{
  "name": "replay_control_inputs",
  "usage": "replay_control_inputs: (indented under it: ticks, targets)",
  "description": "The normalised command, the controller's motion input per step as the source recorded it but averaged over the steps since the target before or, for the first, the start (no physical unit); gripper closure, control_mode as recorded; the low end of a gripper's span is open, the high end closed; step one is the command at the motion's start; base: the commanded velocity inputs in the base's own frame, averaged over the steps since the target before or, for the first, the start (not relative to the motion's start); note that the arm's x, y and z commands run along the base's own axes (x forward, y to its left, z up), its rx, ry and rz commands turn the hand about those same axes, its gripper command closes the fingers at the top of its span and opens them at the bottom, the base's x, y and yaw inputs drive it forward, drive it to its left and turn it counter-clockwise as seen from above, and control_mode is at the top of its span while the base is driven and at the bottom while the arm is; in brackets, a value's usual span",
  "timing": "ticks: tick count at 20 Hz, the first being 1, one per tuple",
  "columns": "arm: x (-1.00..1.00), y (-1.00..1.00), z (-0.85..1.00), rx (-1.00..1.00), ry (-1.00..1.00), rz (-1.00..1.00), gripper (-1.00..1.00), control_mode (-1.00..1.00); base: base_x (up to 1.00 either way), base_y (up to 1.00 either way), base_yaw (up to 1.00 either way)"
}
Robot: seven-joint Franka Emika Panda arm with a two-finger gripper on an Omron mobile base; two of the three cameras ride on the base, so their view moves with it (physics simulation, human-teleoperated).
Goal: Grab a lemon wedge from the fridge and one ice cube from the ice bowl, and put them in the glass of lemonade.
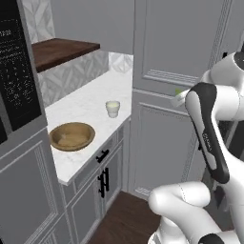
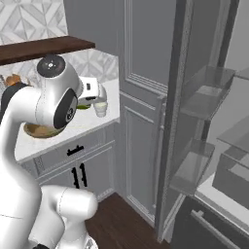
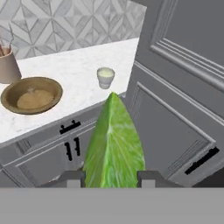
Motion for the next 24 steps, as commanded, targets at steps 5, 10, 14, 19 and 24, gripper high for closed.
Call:
replay_control_inputs:
  ticks: [5, 10, 14, 19, 24]
  targets:
    - [0.00, 0.00, 0.00, 0.00, 0.00, 0.00, 1.00, 1.00, 1.00, 0.41, 0.05]
    - [0.00, 0.00, 0.00, 0.00, 0.00, 0.00, 1.00, 1.00, 1.00, 0.06, 0.01]
    - [0.00, 0.00, 0.00, 0.00, 0.00, 0.00, 1.00, 1.00, 0.90, 0.03, 0.00]
    - [0.00, 0.00, 0.00, 0.00, 0.00, 0.00, 1.00, 1.00, 0.37, 0.50, 0.00]
    - [0.03, 0.06, -0.01, -0.01, 0.00, 0.00, 1.00, -1.00, 0.38, 0.37, 0.00]
